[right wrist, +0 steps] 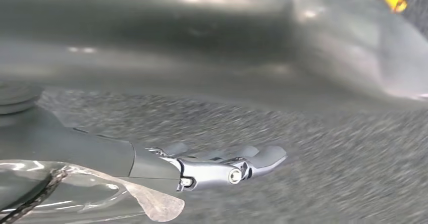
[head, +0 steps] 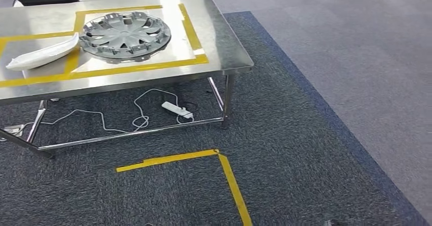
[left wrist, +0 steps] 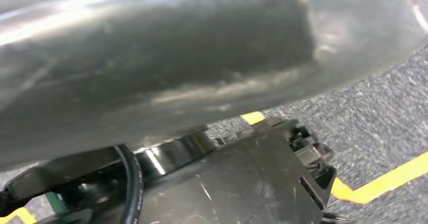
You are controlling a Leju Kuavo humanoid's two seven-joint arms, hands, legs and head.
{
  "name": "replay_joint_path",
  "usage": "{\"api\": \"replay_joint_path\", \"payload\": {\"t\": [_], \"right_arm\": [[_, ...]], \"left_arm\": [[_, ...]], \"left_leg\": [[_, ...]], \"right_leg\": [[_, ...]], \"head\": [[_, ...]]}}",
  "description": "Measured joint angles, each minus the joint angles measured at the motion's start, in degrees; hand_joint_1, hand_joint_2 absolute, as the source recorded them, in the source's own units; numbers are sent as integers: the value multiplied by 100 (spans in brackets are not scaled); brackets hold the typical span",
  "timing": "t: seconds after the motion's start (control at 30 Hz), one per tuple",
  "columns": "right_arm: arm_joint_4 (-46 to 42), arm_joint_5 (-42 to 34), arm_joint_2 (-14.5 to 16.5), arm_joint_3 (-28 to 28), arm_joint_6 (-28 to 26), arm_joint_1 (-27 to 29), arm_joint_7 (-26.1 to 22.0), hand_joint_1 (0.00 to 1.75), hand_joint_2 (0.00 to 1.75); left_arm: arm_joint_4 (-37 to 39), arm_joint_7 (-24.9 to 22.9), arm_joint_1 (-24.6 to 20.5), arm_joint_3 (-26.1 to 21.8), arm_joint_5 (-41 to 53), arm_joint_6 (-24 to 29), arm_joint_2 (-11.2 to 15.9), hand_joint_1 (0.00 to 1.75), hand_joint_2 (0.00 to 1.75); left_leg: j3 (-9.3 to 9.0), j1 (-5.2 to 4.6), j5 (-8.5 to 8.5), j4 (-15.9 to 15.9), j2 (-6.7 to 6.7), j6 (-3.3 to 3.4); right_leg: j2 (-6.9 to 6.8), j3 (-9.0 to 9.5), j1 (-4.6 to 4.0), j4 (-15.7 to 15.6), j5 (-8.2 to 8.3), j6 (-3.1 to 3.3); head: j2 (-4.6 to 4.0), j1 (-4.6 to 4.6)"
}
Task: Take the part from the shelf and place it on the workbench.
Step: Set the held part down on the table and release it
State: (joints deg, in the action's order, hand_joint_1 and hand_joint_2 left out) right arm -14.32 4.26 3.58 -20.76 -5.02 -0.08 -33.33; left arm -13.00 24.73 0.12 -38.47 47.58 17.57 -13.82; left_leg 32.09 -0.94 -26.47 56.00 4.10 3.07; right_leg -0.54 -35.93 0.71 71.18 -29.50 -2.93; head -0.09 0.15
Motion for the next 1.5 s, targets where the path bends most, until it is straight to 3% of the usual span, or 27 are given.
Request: {"api": "replay_joint_path", "payload": {"t": [0.03, 0.1, 0.17, 0.2, 0.23, 0.33, 0.4, 0.43, 0.5, 0.57, 0.63, 0.7, 0.73, 0.8, 0.87, 0.93, 0.97, 1.03, 1.1, 1.13, 1.2, 1.27, 1.3, 1.33, 1.4, 1.47, 1.5], "right_arm": [[-2, 1, 0, -29, 5, 7, -6, 0, 0], [-8, 4, 0, -77, 12, -14, -16, 0, 0], [-11, 4, 0, -116, 14, -33, -23, 0, 0], [-10, 4, 2, -138, 15, -25, -24, 0, 0], [-10, 4, 7, -160, 16, -4, -25, 0, 0], [-10, 7, 23, -220, 27, 24, -50, 0, 0], [-11, 31, 24, -266, 63, 24, -102, 0, 0], [-11, 58, 24, -294, 86, 30, -127, 0, 0], [-11, 134, 24, -352, 120, 41, -153, 0, 0], [-11, 197, 23, -390, 150, 34, -156, 0, 0], [-11, 252, 22, -429, 196, 10, -138, 0, 0], [-9, 313, 21, -476, 253, 13, -107, 0, 0], [-8, 341, 18, -495, 278, 23, -88, 0, 0], [-3, 379, 17, -526, 313, 18, -35, 0, 0], [3, 392, 22, -561, 341, -5, 20, 0, 0], [12, 395, 23, -624, 359, 6, 57, 0, 0], [16, 396, 22, -659, 364, 19, 71, 0, 0], [19, 398, 17, -718, 368, 28, 85, 0, 0], [20, 403, 15, -760, 378, 8, 87, 0, 0], [20, 407, 15, -777, 390, 4, 84, 0, 0], [21, 416, 14, -816, 436, 20, 70, 0, 0], [22, 432, 13, -861, 499, 33, 48, 0, 0], [22, 450, 12, -881, 536, 25, 34, 0, 0], [22, 470, 7, -899, 571, 13, 20, 0, 0], [22, 505, -9, -924, 647, -1, -8, 0, 0], [22, 522, -20, -936, 696, 9, -23, 0, 0], [23, 526, -22, -937, 707, 14, -25, 0, 0]], "left_arm": [[0, 18, -3, 0, 15, -8, 1, 0, 0], [1, 41, -7, -1, 39, -12, 2, 0, 0], [2, 54, -20, -1, 45, -18, 3, 0, 0], [2, 60, -26, -1, 46, -21, 7, 0, 0], [2, 69, -29, 0, 43, -24, 9, 0, 0], [2, 198, 0, -24, -99, -83, 24, 0, 0], [1, 426, 4, -125, -435, -314, 36, 0, 0], [-3, 553, -5, -214, -649, -502, 40, 0, 0], [-12, 719, -37, -444, -1023, -946, 50, 0, 0], [-21, 755, -62, -658, -1193, -1302, 64, 0, 0], [-25, 754, -69, -808, -1196, -1523, 79, 0, 0], [-34, 746, -96, -889, -1135, -1639, 68, 0, 0], [-40, 734, -121, -905, -1091, -1635, 54, 0, 0], [-49, 694, -159, -917, -982, -1543, 12, 0, 0], [-60, 660, -153, -919, -888, -1439, -19, 0, 0], [-84, 667, -140, -922, -830, -1379, -38, 0, 0], [-100, 681, -140, -925, -815, -1359, -48, 0, 0], [-134, 710, -150, -932, -804, -1343, -75, 0, 0], [-172, 752, -162, -957, -852, -1338, -98, 0, 0], [-193, 789, -170, -983, -914, -1350, -107, 0, 0], [-245, 871, -184, -1083, -1137, -1470, -127, 0, 0], [-293, 924, -192, -1226, -1383, -1711, -139, 0, 0], [-311, 935, -189, -1297, -1478, -1855, -139, 0, 0], [-327, 940, -182, -1363, -1552, -1992, -137, 0, 0], [-359, 945, -160, -1480, -1640, -2206, -133, 0, 0], [-381, 945, -148, -1555, -1667, -2300, -131, 0, 0], [-389, 945, -147, -1578, -1674, -2321, -129, 0, 0]], "left_leg": [[38, -13, 33, 9, 57, -11], [75, -29, 90, 35, 173, -53], [92, -32, 142, 56, 309, -108], [103, -27, 139, 75, 331, -130], [123, -17, 71, 131, 256, -161], [330, 52, -583, 894, -229, -284], [478, 77, -908, 1544, -343, -334], [454, 80, -894, 1635, -355, -343], [125, 90, -553, 1159, -420, -332], [-251, 112, -268, 491, -671, -283], [-347, 113, -226, 262, -839, -238], [-334, 111, -224, 166, -735, -196], [-341, 119, -220, 92, -658, -163], [-342, 145, -193, -30, -507, -97], [-312, 130, -169, -27, -345, -74], [-283, 124, -163, -13, -180, -77], [-274, 124, -161, -4, -110, -80], [-272, 127, -166, 22, 18, -103], [-269, 102, -173, 55, 118, -164], [-268, 90, -168, 64, 159, -202], [-270, 86, -155, 64, 225, -269], [-226, 109, -287, 190, 69, -339], [-141, 118, -457, 414, -73, -365], [-10, 125, -673, 752, -225, -380], [294, 126, -1039, 1520, -346, -374], [383, 122, -1038, 1771, -362, -341], [277, 115, -866, 1557, -381, -308]], "right_leg": [[-112, 323, -23, -405, 84, 38], [-333, 937, -79, -1298, -48, 112], [-345, 1143, -108, -1735, -206, 168], [-292, 1118, -94, -1783, -203, 197], [-237, 1097, -78, -1801, -175, 235], [-71, 993, -49, -1811, -49, 330], [71, 913, -53, -1775, 15, 336], [145, 876, -53, -1739, 38, 329], [290, 814, -51, -1646, 57, 313], [427, 717, -47, -1557, 59, 282], [554, 619, -27, -1498, 88, 215], [663, 533, -2, -1470, 128, 130], [621, 467, -5, -1427, 99, 97], [391, 238, -12, -1057, -138, 50], [162, -97, -2, -331, -487, 6], [85, -253, 18, 91, -576, -32], [58, -166, 27, -22, -467, -44], [-93, 271, 37, -779, -132, -50], [-264, 608, 16, -1396, 36, 9], [-300, 639, -1, -1497, 39, 52], [-213, 587, -20, -1495, 66, 149], [-124, 573, -8, -1510, 111, 237], [-69, 570, 0, -1520, 141, 282], [-11, 558, -2, -1519, 164, 316], [126, 512, -27, -1512, 197, 353], [267, 481, -60, -1495, 215, 361], [345, 472, -77, -1483, 221, 361]], "head": [[0, 1], [0, 0], [0, 3], [0, 8], [0, 6], [0, -4], [0, -3], [0, -3], [0, -4], [0, 2], [1, 0], [2, -8], [2, 0], [1, 44], [0, 77], [0, 82], [0, 83], [0, 84], [0, 77], [0, 71], [0, 62], [0, 57], [0, 49], [0, 42], [0, 38], [0, 40], [0, 40]]}}
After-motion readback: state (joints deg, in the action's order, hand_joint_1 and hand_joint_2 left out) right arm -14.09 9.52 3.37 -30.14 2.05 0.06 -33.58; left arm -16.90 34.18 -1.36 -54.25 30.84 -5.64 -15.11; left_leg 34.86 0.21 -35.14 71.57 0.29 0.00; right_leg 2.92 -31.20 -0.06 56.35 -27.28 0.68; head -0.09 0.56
